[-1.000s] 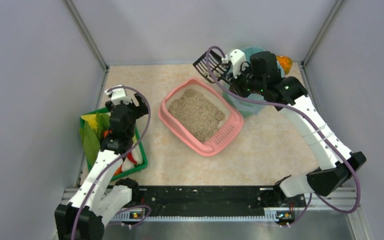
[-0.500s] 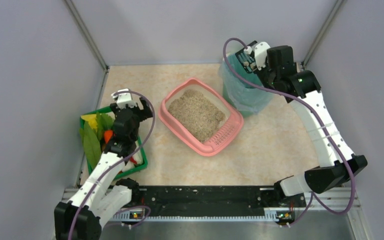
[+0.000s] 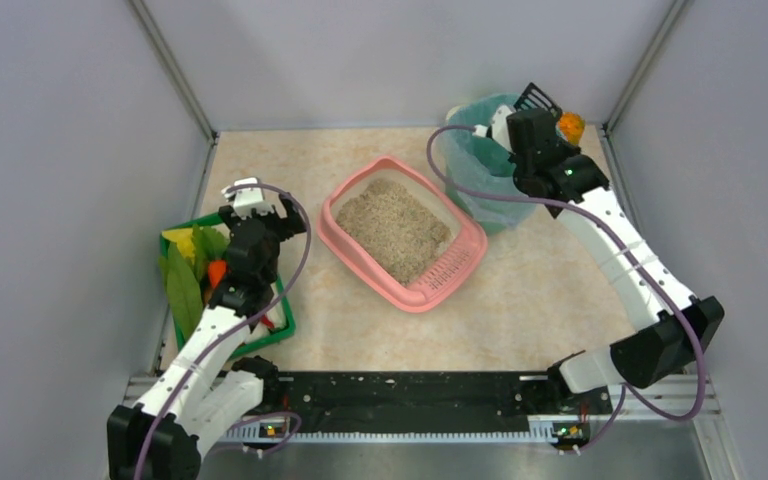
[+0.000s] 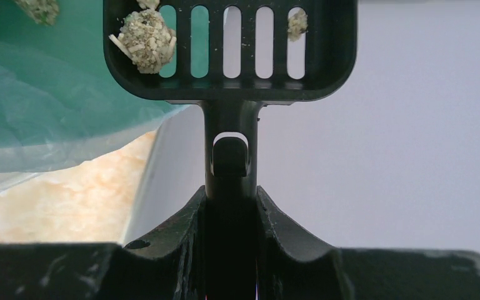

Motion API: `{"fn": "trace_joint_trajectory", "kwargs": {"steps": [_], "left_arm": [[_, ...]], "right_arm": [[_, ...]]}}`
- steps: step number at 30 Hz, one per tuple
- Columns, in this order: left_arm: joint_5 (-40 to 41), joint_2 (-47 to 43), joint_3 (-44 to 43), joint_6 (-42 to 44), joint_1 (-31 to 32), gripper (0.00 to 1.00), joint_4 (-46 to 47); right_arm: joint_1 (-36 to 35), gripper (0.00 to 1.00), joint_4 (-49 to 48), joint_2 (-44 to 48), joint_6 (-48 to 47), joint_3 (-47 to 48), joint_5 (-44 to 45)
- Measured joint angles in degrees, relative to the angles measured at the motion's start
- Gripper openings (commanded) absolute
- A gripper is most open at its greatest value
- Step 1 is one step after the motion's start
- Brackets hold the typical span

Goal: Clean the litter box

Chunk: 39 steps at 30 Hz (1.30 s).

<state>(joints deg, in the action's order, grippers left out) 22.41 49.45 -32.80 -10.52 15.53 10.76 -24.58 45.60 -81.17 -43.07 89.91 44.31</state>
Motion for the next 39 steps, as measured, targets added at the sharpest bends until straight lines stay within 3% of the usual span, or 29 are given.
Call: {"fn": "trace_joint_trajectory", "kwargs": {"steps": [10,17,26,39], "left_arm": [[1.42,-1.60,0.20,0.28,0.00,0.93,0.85],[2.38,-2.05,0.31,0.85,0.22,0.94,1.31],[2.80,-2.05,0.63,1.27,0.33,0.94,2.16],[3.21,-2.05,0.68,1.53,0.52,0.94,2.64]], "right_arm": [[-4.57,0.00,-17.38,-0.02,-26.08,-10.10,8.24],[-5.60,0.00,-22.67,-0.13,-38.34,-14.25,9.86],[-6.91,0.00,-26.32,-0.13,-44.33,-14.51,9.16],[-5.81,0.00,-23.04,0.02,-45.88,-17.53,6.91]]}}
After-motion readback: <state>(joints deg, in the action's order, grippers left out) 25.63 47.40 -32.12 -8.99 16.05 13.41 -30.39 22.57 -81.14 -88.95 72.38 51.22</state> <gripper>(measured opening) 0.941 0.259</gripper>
